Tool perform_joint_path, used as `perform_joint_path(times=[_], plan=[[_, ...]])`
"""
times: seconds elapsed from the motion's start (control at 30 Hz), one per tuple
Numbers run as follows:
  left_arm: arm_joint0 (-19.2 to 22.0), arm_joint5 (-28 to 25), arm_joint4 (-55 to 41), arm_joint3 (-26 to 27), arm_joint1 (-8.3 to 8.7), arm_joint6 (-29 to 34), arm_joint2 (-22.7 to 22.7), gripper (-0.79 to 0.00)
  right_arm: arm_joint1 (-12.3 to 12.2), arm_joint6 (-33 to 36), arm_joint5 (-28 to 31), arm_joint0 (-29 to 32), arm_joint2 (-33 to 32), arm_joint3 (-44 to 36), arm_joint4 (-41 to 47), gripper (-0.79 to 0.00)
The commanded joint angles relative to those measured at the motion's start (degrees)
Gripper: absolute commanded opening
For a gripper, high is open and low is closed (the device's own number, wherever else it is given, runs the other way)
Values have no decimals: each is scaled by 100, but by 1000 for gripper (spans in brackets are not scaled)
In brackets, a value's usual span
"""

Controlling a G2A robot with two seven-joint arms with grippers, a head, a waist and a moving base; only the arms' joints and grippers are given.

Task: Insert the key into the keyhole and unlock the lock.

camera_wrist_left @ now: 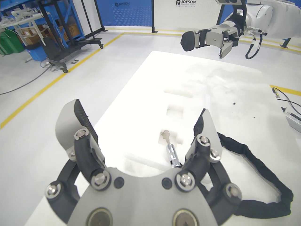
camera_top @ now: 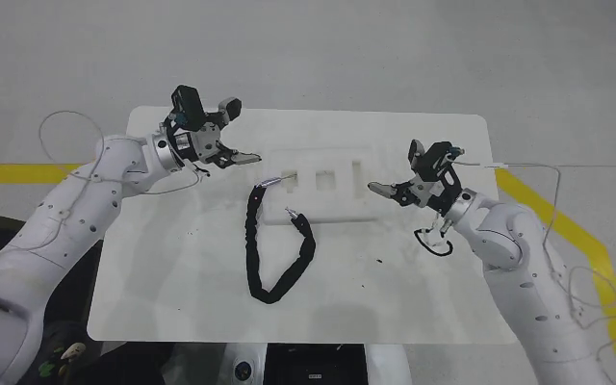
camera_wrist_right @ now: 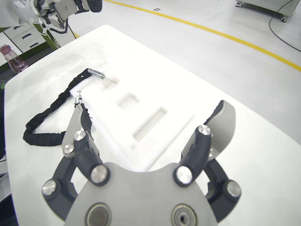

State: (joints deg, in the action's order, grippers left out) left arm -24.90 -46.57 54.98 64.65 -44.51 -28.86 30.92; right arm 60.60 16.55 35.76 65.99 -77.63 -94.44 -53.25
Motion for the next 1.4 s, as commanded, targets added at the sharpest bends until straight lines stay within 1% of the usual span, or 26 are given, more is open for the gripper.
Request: perform_joint_path(times=[0.0, 0.1, 0.23, 0.43, 0.57, 1.37], plan=[[51, 3, 9, -248, -39, -176, 89, 0, -16, 36, 67, -103, -95, 176, 14, 0], [187, -21, 94, -616, -108, -385, 216, 0, -50, 107, 90, -268, -297, 380, -49, 0], [338, -96, 245, -963, -190, -562, 338, 0, -98, 130, 164, -414, -530, 502, -197, 0], [438, -192, 439, -1243, -262, -776, 514, 0, -156, 170, 249, -641, -742, 567, -467, 0], [405, -185, 624, -1221, -270, -816, 579, 0, -189, 151, 360, -804, -810, 602, -679, 0], [405, -185, 624, -1221, -270, -816, 579, -1, -189, 151, 361, -804, -810, 602, -680, 0]])
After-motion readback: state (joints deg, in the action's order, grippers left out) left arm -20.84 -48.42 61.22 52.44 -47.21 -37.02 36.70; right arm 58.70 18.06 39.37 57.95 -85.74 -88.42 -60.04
